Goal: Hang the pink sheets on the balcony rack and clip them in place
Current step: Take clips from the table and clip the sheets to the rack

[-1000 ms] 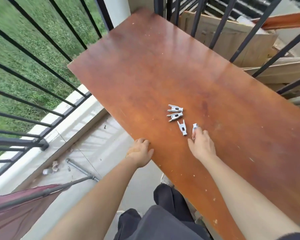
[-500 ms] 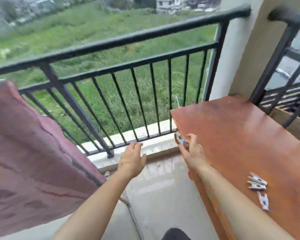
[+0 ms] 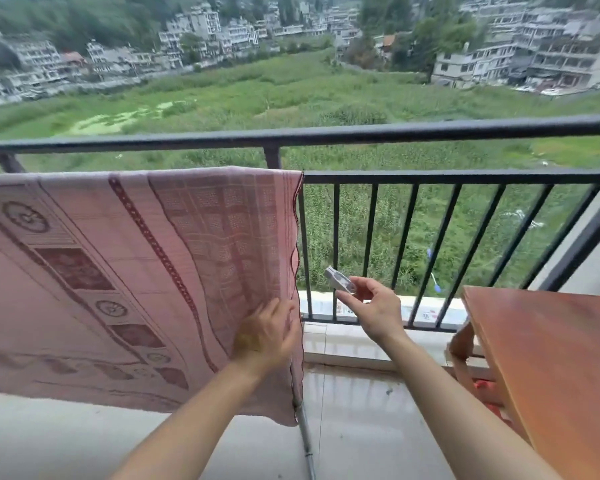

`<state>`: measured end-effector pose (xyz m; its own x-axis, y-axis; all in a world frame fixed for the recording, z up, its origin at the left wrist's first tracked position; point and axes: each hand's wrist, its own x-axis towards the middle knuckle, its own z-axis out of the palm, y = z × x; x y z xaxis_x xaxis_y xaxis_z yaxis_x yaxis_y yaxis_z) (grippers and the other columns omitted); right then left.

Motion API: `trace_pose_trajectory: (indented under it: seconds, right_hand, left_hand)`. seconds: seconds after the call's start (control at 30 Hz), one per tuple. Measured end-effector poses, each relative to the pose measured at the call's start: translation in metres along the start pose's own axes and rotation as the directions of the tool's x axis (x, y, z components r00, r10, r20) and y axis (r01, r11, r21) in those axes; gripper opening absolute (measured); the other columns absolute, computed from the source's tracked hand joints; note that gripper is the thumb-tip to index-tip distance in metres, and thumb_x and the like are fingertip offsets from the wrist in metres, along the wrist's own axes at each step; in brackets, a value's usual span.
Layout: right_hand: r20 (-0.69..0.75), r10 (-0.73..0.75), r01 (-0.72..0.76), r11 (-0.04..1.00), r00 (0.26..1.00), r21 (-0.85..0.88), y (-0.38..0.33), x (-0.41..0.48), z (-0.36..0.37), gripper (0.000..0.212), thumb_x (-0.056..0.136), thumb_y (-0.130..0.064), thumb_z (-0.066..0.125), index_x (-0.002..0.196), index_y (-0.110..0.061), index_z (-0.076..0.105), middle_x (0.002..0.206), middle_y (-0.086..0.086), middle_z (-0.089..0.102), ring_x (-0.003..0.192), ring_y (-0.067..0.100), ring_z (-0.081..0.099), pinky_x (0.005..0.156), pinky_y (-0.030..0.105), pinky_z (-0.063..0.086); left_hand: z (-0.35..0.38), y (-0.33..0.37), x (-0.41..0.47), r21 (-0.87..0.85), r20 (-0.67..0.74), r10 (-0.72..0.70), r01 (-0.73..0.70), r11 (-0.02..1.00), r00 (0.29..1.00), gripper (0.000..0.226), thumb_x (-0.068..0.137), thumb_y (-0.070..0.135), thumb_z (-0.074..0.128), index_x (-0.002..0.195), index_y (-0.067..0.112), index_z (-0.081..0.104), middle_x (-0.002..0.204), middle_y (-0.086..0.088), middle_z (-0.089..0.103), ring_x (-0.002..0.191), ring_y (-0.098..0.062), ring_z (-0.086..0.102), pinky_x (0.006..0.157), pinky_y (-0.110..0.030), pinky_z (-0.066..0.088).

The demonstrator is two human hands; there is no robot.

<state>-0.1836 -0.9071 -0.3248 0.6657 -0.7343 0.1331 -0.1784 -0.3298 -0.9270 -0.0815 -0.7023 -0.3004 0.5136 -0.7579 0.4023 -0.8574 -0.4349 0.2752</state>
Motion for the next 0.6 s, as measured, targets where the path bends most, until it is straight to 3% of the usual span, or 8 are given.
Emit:
trace_pose_trajectory:
  seconds: [0.13,0.2,0.3,0.37,0.43,0.47,0.53,0.6]
  right_hand:
    - [0.081,0.003,-0.003,1.000,0.997,-0.009,0.002,0.016,0.007,0.042,0.076,-0.030,0.085,0.112,-0.015,0.071,0.090,-0.006,0.072,0.081,0.009,0.067,0.074,0.017,0.053]
    - [0.113,0.023,-0.020,0.999,0.993,-0.026,0.006,0.023,0.004,0.040,0.076,-0.030,0.084,0.111,-0.016,0.071,0.090,-0.006,0.072,0.078,0.007,0.066,0.070,0.015,0.052]
    - [0.164,0.034,-0.022,0.997,0.986,-0.070,0.017,0.033,-0.006,0.037,0.077,-0.031,0.084,0.109,-0.017,0.071,0.088,-0.008,0.072,0.073,0.004,0.065,0.069,0.016,0.052]
    - [0.196,0.044,-0.027,0.996,0.980,-0.089,0.026,0.038,-0.013,0.037,0.077,-0.031,0.084,0.109,-0.018,0.071,0.088,-0.009,0.071,0.075,0.008,0.067,0.076,0.028,0.057]
    - [0.219,0.058,-0.036,0.994,0.974,-0.104,0.034,0.040,-0.020,0.037,0.077,-0.032,0.083,0.110,-0.021,0.071,0.090,-0.010,0.071,0.079,0.012,0.069,0.082,0.037,0.058]
    - [0.231,0.060,-0.034,0.993,0.971,-0.115,0.037,0.041,-0.023,0.037,0.078,-0.033,0.083,0.111,-0.022,0.070,0.092,-0.010,0.071,0.081,0.011,0.070,0.083,0.037,0.058]
    - [0.253,0.050,-0.015,0.990,0.966,-0.139,0.039,0.041,-0.029,0.037,0.079,-0.034,0.081,0.113,-0.023,0.070,0.095,-0.010,0.069,0.084,0.008,0.069,0.084,0.031,0.056]
    - [0.267,0.040,-0.001,0.989,0.963,-0.146,0.039,0.040,-0.033,0.037,0.081,-0.033,0.080,0.114,-0.022,0.069,0.099,-0.008,0.068,0.086,0.008,0.067,0.083,0.027,0.054]
  left_hand:
    - [0.009,-0.011,0.013,0.261,0.040,0.218,-0.221,0.940,0.975,0.016,0.077,0.010,0.068,0.092,0.016,0.066,0.087,-0.001,0.061,0.078,-0.020,0.057,0.062,-0.032,0.050]
    - [0.011,-0.002,0.028,0.365,0.077,0.425,-0.422,0.830,0.902,0.018,0.072,0.002,0.059,0.083,0.014,0.067,0.087,-0.005,0.063,0.080,-0.024,0.060,0.065,-0.034,0.048]
    - [-0.002,0.023,0.064,0.538,0.256,0.575,-0.609,0.583,0.777,0.020,0.077,0.010,0.052,0.088,0.017,0.067,0.103,-0.009,0.066,0.104,-0.028,0.062,0.092,-0.047,0.049]
    - [-0.019,0.047,0.088,0.596,0.487,0.441,-0.656,0.462,0.753,0.025,0.084,0.017,0.053,0.106,0.016,0.065,0.117,-0.011,0.062,0.121,-0.031,0.053,0.111,-0.058,0.030]
    - [-0.029,0.067,0.111,0.645,0.675,0.114,-0.657,0.390,0.729,0.038,0.089,0.024,0.058,0.126,0.014,0.055,0.127,-0.012,0.054,0.133,-0.035,0.039,0.116,-0.064,0.003]
    - [-0.033,0.075,0.121,0.695,0.686,-0.019,-0.647,0.313,0.727,0.042,0.089,0.027,0.061,0.129,0.015,0.053,0.127,-0.010,0.054,0.133,-0.036,0.037,0.114,-0.066,-0.003]
    - [-0.040,0.084,0.135,0.753,0.657,-0.185,-0.632,0.182,0.731,0.039,0.089,0.031,0.063,0.126,0.018,0.058,0.120,-0.005,0.060,0.126,-0.033,0.045,0.113,-0.069,-0.004]
    - [-0.046,0.087,0.144,0.766,0.642,-0.283,-0.611,0.200,0.713,0.029,0.092,0.030,0.061,0.118,0.019,0.062,0.117,-0.003,0.063,0.119,-0.030,0.052,0.113,-0.067,0.008]
